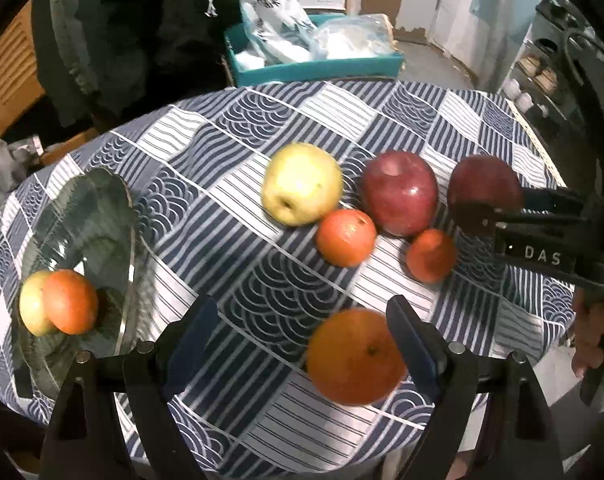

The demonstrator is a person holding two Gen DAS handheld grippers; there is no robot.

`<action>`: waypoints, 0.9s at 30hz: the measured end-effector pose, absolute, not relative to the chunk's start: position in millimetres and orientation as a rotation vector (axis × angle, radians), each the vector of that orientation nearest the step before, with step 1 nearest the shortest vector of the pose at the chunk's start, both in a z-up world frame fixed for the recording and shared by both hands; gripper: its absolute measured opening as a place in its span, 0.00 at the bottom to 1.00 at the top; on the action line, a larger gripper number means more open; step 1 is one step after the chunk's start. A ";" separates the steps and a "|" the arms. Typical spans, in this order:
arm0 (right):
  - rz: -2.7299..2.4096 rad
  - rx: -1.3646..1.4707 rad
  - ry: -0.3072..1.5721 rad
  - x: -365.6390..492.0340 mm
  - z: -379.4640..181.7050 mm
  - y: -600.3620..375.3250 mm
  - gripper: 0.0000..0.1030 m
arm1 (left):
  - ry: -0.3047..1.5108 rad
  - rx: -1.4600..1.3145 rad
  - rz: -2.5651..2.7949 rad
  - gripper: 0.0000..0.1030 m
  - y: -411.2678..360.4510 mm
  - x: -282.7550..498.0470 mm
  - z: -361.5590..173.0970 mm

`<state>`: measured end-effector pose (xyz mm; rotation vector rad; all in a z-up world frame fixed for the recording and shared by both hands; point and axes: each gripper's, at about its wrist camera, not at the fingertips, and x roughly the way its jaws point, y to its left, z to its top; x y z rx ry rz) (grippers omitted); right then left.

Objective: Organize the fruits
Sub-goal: 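Grasp a large orange with the left tool while the right tool grasps a large red apple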

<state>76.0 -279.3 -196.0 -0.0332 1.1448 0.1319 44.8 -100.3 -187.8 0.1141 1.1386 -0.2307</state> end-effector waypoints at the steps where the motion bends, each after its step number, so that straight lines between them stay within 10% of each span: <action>1: 0.130 -0.030 1.143 73.6 -194.7 -279.6 0.64 | 1.144 0.115 -0.235 0.85 -102.0 42.7 -189.0; 18: 0.134 -0.025 1.145 34.5 -185.4 -284.2 0.64 | 1.278 0.094 -0.283 0.84 -122.8 28.6 -229.2; 27: 0.146 -0.028 1.146 31.0 -187.6 -281.1 0.64 | 1.302 0.072 -0.320 0.67 -120.7 26.5 -235.9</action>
